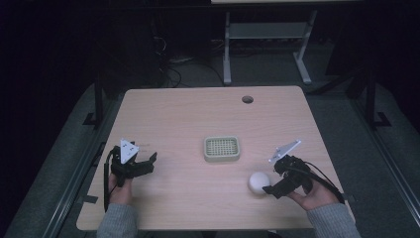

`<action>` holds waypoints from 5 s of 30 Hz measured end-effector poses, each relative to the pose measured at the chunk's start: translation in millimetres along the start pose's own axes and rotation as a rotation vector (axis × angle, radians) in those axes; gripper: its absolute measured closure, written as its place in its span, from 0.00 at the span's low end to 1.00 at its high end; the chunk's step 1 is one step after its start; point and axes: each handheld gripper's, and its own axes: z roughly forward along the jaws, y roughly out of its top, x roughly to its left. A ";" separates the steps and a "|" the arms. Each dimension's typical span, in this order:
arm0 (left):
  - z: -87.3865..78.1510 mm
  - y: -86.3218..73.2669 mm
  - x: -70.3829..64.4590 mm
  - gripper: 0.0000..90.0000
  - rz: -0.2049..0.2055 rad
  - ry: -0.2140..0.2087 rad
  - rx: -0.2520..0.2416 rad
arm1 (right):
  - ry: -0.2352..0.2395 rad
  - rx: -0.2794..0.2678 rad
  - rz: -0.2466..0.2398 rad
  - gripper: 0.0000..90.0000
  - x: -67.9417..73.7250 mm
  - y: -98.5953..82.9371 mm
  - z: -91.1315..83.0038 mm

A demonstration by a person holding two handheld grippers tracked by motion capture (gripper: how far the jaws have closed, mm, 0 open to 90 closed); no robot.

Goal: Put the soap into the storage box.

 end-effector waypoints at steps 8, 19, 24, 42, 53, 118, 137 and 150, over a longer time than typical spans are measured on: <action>0.1 0.2 0.0 0.16 0.002 -0.003 -0.001 | -0.002 0.036 -0.023 0.16 0.0 11.7 11.0; 0.3 0.1 0.7 0.16 -0.008 -0.001 -0.005 | 0.018 0.092 -0.040 0.16 -1.2 20.2 27.3; 0.3 0.2 0.6 0.16 -0.004 -0.002 -0.006 | 0.025 0.104 -0.041 0.16 -1.9 23.3 29.6; 0.6 0.2 0.7 0.16 -0.008 -0.003 -0.005 | 0.036 0.186 -0.048 0.16 -2.4 28.8 48.9; 0.8 0.1 1.2 0.16 -0.008 -0.003 -0.009 | 0.030 0.228 -0.056 0.16 -1.2 31.2 59.2; 1.4 0.7 0.4 0.16 0.002 0.001 -0.002 | 0.014 0.259 -0.109 0.26 -2.4 37.9 62.7; 1.2 0.4 2.1 0.16 -0.003 0.003 0.001 | 0.032 0.233 -0.119 0.26 -7.7 61.6 49.6; 0.5 0.5 1.5 0.16 -0.004 0.004 -0.008 | 0.056 0.214 -0.122 0.26 -14.6 82.7 47.5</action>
